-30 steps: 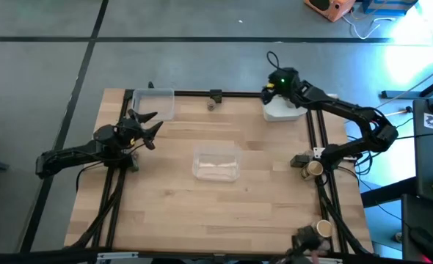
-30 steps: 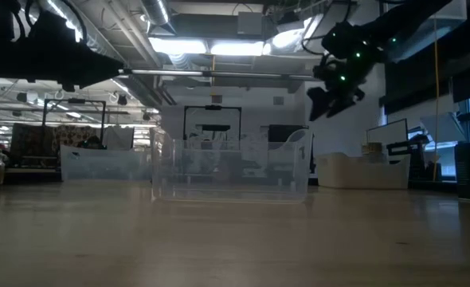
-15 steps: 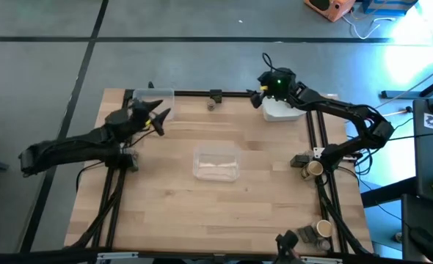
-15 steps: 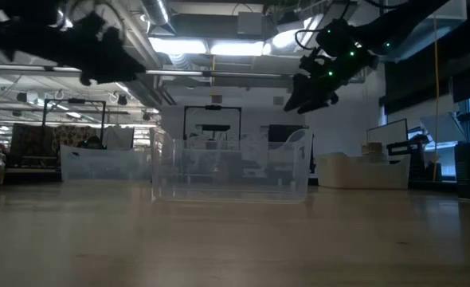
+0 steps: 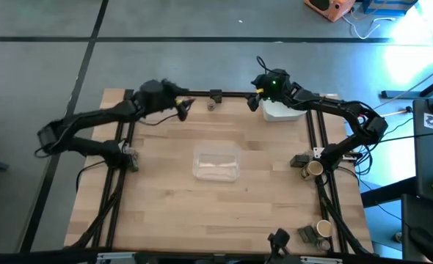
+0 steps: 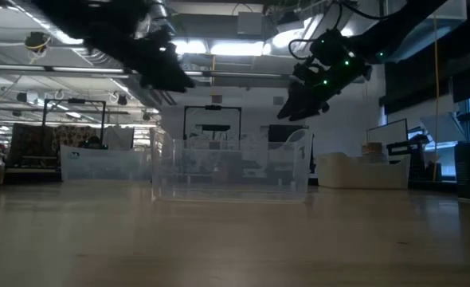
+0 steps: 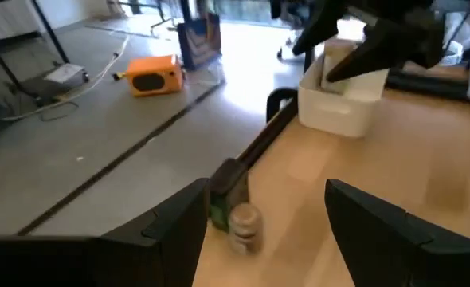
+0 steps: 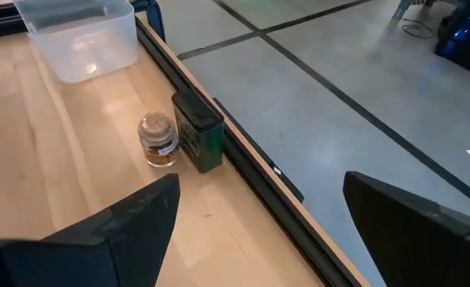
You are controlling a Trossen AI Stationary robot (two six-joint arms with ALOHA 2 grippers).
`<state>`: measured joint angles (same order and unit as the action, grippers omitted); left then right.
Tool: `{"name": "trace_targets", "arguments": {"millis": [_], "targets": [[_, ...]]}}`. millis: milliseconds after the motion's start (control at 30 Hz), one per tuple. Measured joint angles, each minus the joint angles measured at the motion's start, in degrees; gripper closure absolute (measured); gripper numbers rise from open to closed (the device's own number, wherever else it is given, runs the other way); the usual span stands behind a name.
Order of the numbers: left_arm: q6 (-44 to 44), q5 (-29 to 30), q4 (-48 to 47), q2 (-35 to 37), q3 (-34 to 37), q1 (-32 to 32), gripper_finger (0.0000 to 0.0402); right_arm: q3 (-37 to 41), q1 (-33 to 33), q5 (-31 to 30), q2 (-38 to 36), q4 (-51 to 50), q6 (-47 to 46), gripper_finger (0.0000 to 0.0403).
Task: Sort spices by type
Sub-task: Put the black seasoning can into the top transparent bin
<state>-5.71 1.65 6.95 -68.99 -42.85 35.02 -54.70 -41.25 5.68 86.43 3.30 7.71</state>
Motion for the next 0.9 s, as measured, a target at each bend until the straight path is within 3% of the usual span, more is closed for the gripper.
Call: {"name": "trace_targets", "arguments": {"millis": [233,567,800,900], "targets": [[-9.3,0.0,-5.4,-14.6,-15.2,1.8,0.0163,0.0,0.9,0.4,0.0,-2.6,-1.9,0.0052],[-20.4,-0.4,-10.0,-29.8,-29.1,3.7,0.0163,0.0,1.6,0.2,0.0,-5.4,-3.0,0.0052],[-21.4,-14.3,-10.3,-35.9,-33.2,7.1,0.0163,0.0,1.5,-0.6,0.0,-6.7,-2.7,0.0052],[-21.3,-17.4,-9.9,-38.1,-33.3,8.4,0.0163,0.0,1.5,-0.6,0.0,-6.7,-2.7,0.0052]]}}
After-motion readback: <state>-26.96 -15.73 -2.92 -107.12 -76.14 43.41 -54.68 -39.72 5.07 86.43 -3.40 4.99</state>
